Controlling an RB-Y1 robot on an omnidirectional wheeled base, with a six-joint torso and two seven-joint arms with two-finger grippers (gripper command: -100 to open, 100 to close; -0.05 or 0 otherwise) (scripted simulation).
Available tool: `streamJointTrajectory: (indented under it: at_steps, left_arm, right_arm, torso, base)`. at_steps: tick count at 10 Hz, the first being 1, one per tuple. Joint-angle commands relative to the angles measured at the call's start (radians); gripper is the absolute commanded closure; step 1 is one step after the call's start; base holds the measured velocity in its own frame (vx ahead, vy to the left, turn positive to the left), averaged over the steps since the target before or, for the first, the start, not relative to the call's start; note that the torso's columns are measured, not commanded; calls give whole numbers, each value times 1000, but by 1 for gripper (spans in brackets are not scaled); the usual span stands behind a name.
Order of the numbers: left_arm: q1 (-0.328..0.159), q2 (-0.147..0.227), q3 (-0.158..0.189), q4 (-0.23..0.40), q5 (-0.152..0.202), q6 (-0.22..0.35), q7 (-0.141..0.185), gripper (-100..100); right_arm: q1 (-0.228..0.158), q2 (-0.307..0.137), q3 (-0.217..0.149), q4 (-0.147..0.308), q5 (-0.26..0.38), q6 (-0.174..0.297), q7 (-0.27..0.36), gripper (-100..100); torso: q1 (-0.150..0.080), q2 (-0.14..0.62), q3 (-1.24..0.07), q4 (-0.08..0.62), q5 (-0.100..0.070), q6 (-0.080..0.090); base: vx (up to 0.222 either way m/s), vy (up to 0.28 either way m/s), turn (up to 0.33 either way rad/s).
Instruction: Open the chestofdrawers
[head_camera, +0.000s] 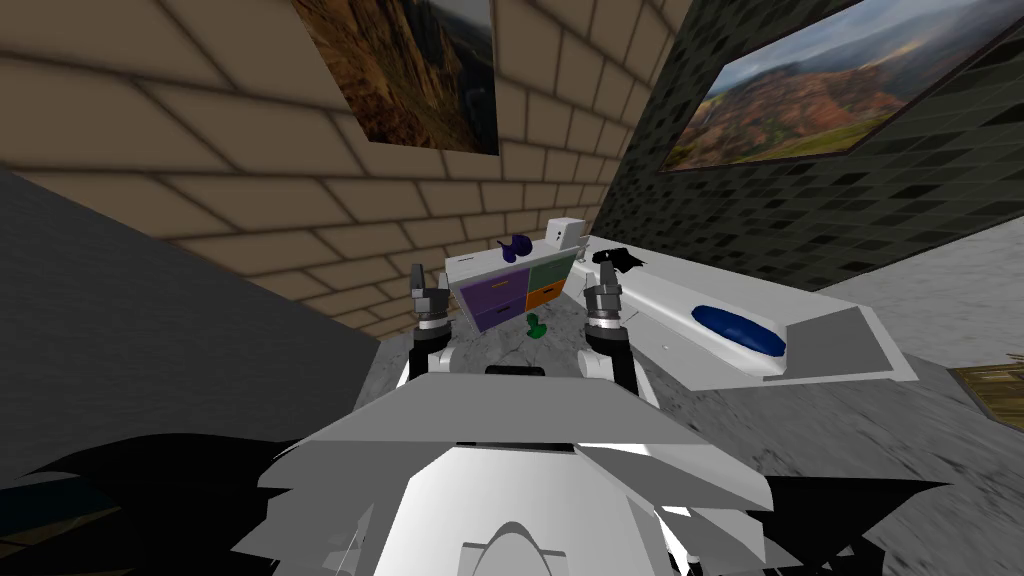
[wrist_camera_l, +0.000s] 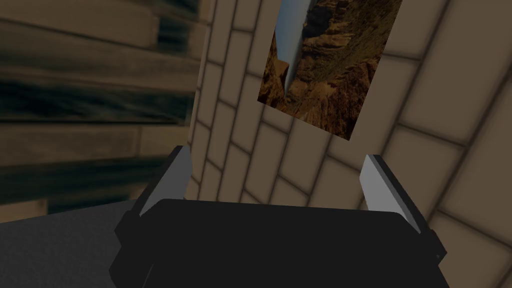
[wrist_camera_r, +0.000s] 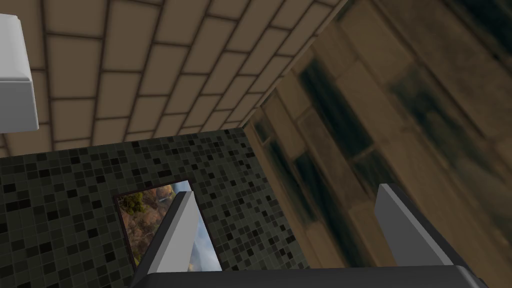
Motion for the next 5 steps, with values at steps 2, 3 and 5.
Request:
streamJointTrajectory:
  at_steps: [2,3,5]
  left_arm:
    - [0,0,0,0,0,0,0,0]
    - [0,0,0,0,0,0,0,0]
    - [0,0,0,0,0,0,0,0]
  right_arm:
    - [0,0,0,0,0,0,0,0]
    - [0,0,0,0,0,0,0,0]
    - [0,0,0,0,0,0,0,0]
  torso:
    - [0,104,-209,105,0,0]
    - [0,175,-351,176,0,0]
    - [0,322,-644,322,0,0]
  base:
    - [0,0,0]
    - [0,0,0]
    - [0,0,0]
